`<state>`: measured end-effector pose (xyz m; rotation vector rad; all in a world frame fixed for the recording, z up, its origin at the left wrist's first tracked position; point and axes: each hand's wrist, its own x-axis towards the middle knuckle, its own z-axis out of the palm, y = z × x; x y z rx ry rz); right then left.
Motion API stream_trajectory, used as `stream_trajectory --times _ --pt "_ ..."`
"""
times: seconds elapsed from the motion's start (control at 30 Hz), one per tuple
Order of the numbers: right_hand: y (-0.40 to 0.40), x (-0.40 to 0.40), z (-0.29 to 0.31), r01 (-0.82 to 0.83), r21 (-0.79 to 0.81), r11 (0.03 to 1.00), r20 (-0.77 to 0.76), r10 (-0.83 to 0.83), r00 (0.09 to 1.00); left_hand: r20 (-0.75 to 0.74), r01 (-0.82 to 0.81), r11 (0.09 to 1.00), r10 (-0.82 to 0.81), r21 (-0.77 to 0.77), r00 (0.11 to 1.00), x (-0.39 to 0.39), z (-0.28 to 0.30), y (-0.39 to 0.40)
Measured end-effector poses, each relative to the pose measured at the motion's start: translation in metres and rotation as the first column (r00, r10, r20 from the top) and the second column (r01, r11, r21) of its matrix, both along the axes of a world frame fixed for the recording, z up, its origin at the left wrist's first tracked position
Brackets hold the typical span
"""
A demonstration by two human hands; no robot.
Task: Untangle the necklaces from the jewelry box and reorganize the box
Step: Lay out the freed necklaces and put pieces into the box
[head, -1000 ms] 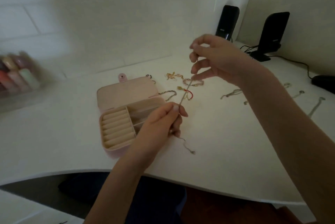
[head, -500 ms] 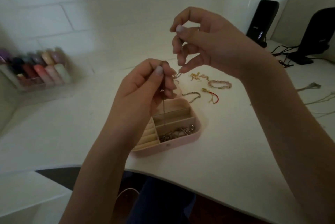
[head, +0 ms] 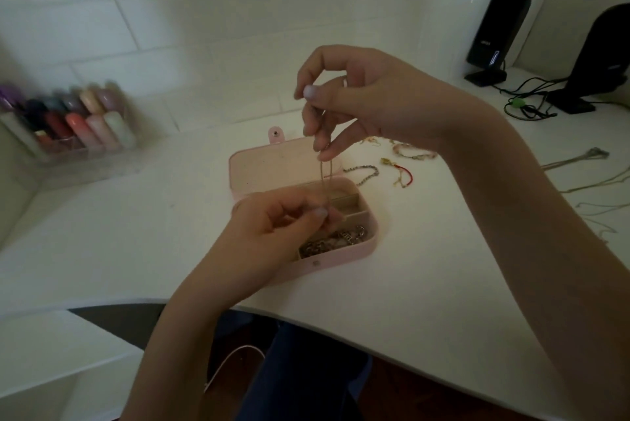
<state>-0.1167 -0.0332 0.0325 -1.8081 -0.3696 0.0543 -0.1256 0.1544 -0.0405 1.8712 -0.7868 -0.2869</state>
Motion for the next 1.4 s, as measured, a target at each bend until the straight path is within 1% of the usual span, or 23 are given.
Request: stream_trajectory --times 0.07,0.1,0.13,0.2,0.27,0.33,0.37,0.47,0.57,0.63,0.7,0.8,0.83,0.9,1.0,1.13,1.23,1.27,1.33,1.4 --pt "0.003 -0.001 0.000 -0.026 -0.015 1.000 -0.014 0.025 1.000 0.052 0.062 0.992 -0.068 0.115 0.996 0.001 0.000 0.006" --pt "0.004 -0.001 -0.001 -0.039 -0.025 0.999 -0.019 0.038 0.999 0.089 0.051 0.986 -0.066 0.158 0.994 0.001 0.000 0.009" --pt "0.006 -0.002 -0.001 -0.052 -0.035 0.998 -0.022 0.052 0.998 0.124 0.002 0.986 -0.023 0.167 0.992 0.003 -0.001 0.011" --pt "0.009 -0.001 -0.002 -0.074 -0.049 0.996 -0.021 0.073 0.997 0.141 -0.146 0.985 0.133 0.088 0.981 0.007 -0.003 0.013" --pt "0.012 -0.001 -0.002 -0.086 -0.053 0.995 -0.020 0.085 0.996 0.085 -0.229 0.973 0.229 -0.005 0.970 0.008 -0.004 0.010" --pt "0.014 -0.001 -0.003 -0.095 -0.066 0.993 -0.019 0.094 0.995 -0.035 -0.214 0.975 0.212 -0.061 0.977 0.008 -0.007 0.003" --pt "0.014 -0.001 -0.004 -0.097 -0.082 0.992 -0.018 0.096 0.995 -0.059 -0.205 0.976 0.201 -0.070 0.978 0.006 -0.007 0.000" --pt "0.012 -0.002 -0.004 -0.082 -0.136 0.987 -0.018 0.080 0.997 0.001 -0.234 0.969 0.235 -0.075 0.972 0.007 -0.010 -0.004" --pt "0.008 -0.004 -0.002 -0.044 -0.180 0.983 -0.014 0.042 0.999 0.021 -0.198 0.980 0.198 -0.003 0.980 0.008 -0.013 -0.001" --pt "0.006 -0.005 -0.001 -0.020 -0.208 0.978 -0.012 0.018 1.000 0.004 -0.160 0.987 0.160 0.023 0.987 0.007 -0.013 -0.001" --pt "0.007 -0.006 -0.001 -0.011 -0.212 0.977 -0.020 0.007 1.000 -0.025 -0.133 0.991 0.133 0.011 0.991 0.007 -0.014 -0.002" --pt "0.007 -0.008 -0.003 -0.009 -0.216 0.976 -0.030 0.003 1.000 -0.117 -0.091 0.994 0.084 -0.055 0.990 0.005 -0.015 -0.005" --pt "0.006 -0.009 -0.004 -0.009 -0.221 0.975 -0.036 0.001 0.999 -0.123 -0.092 0.993 0.082 -0.077 0.989 0.004 -0.015 -0.005" --pt "0.003 -0.013 -0.006 0.003 -0.223 0.975 -0.060 -0.016 0.998 -0.047 -0.112 0.991 0.109 -0.079 0.993 0.004 -0.017 -0.004" --pt "-0.007 -0.020 -0.011 0.056 -0.221 0.974 -0.116 -0.084 0.990 0.094 -0.130 0.991 0.132 -0.028 0.987 0.008 -0.026 0.002" --pt "-0.024 -0.028 -0.022 0.100 -0.348 0.932 -0.174 -0.169 0.970 0.189 -0.159 0.985 0.144 0.066 0.971 0.007 -0.031 0.010" --pt "-0.031 -0.033 -0.032 0.092 -0.397 0.913 -0.199 -0.183 0.963 0.239 -0.152 0.973 0.109 0.171 0.965 0.002 -0.028 0.014" --pt "-0.030 -0.035 -0.036 0.095 -0.416 0.904 -0.192 -0.190 0.963 0.266 -0.143 0.968 0.085 0.207 0.960 0.003 -0.029 0.014" --pt "-0.028 -0.035 -0.045 0.119 -0.478 0.870 -0.130 -0.204 0.970 0.316 -0.146 0.955 0.059 0.260 0.947 0.005 -0.031 0.014" --pt "-0.027 -0.034 -0.055 0.146 -0.543 0.827 -0.053 -0.208 0.977 0.329 -0.166 0.952 0.076 0.256 0.941 0.006 -0.033 0.012"
